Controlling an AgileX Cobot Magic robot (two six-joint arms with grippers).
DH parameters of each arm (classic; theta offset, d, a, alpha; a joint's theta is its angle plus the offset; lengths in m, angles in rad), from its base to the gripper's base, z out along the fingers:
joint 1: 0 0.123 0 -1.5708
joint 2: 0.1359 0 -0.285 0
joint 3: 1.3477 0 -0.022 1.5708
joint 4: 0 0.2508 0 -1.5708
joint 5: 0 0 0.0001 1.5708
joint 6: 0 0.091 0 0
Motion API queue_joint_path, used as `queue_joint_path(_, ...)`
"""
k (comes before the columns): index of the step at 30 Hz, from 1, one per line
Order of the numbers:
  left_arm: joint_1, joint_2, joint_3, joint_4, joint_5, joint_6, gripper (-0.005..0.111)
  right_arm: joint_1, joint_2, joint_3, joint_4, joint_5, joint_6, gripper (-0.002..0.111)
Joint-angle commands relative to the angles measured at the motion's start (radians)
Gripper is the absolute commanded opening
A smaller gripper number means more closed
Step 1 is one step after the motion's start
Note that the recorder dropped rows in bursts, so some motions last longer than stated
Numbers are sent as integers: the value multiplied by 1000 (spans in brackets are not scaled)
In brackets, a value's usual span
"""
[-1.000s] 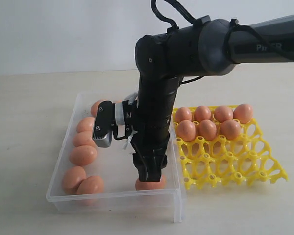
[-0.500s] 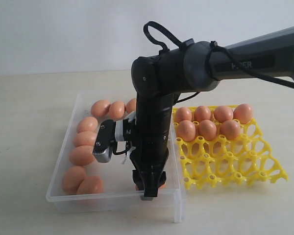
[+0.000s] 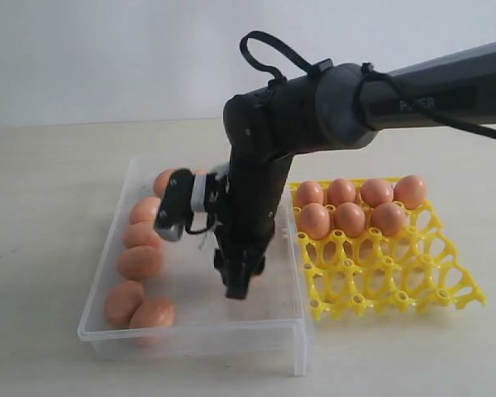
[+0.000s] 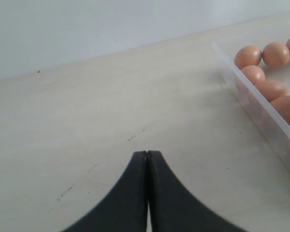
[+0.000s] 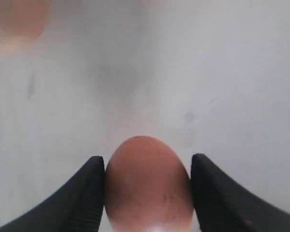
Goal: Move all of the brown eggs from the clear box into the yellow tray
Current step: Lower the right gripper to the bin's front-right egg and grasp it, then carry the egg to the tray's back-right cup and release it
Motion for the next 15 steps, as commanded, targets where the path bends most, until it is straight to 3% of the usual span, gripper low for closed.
queue_joint_path(1, -1, -6, -4, -1, -7, 0, 0, -31, -132, 91, -9, -448, 197, 0)
queue_joint_path(9, -1, -6, -4, -1, -7, 0, 0, -181, -365, 446, -218, -926, 715, 0)
queue_joint_path(15, -1, -6, -4, -1, -7, 0, 0, -349, -459, 723, -220, -1203, 816, 0)
